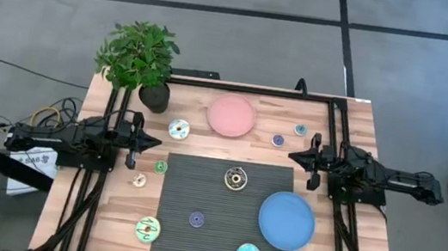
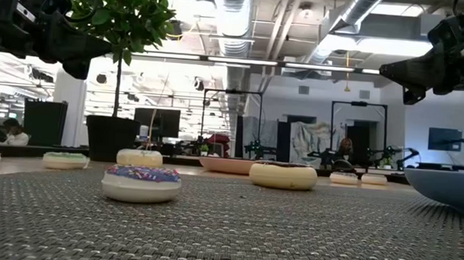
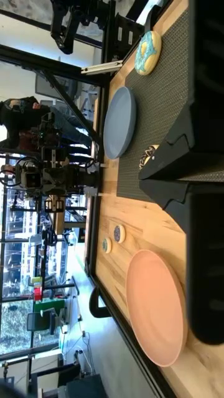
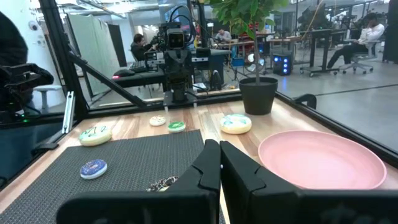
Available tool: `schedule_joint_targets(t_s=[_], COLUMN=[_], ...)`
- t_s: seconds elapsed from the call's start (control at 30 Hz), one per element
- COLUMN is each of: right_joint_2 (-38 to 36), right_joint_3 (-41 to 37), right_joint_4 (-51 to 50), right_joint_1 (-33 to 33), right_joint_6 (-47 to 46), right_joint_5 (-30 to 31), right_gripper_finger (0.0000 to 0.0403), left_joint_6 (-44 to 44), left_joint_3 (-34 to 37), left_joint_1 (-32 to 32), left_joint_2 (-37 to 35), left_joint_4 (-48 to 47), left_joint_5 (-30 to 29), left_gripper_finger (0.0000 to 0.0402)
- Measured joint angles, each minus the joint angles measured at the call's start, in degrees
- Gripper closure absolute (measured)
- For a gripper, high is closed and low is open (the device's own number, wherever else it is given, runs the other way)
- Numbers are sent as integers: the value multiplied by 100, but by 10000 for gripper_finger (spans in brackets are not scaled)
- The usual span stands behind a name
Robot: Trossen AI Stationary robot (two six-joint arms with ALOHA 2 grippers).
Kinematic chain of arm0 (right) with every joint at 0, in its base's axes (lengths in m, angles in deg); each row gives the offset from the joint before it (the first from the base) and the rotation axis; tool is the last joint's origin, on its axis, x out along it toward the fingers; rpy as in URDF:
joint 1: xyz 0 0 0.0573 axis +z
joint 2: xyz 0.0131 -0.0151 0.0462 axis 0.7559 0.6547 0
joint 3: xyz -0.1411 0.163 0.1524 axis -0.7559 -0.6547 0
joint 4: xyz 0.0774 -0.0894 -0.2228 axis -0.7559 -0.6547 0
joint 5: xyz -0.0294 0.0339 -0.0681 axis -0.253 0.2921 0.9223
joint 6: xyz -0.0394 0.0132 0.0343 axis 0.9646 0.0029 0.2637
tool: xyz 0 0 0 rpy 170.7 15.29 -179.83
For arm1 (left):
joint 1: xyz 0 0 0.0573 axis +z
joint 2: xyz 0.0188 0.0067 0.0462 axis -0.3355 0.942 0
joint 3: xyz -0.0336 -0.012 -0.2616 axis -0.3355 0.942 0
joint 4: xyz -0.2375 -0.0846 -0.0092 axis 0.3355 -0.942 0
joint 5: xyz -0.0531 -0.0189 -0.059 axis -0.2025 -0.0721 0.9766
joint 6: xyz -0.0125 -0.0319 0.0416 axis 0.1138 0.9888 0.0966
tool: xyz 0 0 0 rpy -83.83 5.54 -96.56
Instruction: Pick & Place donuts
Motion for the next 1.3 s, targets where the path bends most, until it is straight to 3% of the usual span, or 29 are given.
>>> schedule_joint_targets(t_s=[0.63, 0.9, 1.1, 1.2, 1.3], right_joint_2=[0, 0, 1, 1, 0], right_joint_3=[0, -2, -1, -1, -2], right_joint_4=[0, -1, -1, -1, 0], right_joint_1=[1, 1, 2, 2, 1], right_joint_6=[-1, -2, 0, 0, -1], right_joint_5=[0, 0, 0, 0, 0], right_gripper_finger=[403, 403, 403, 403, 403], left_joint_6=[7, 1300, 1453, 1408, 1031], left_joint_3=[0, -1, -12, -281, -832], left_joint_1=[-2, 0, -3, -85, -308], left_joint_2=[-2, -2, 0, 55, 333], left_joint_4=[1, 3, 20, -335, -729], left_joint_5=[1, 19, 57, 274, -192], left_gripper_finger=[402, 402, 402, 402, 402])
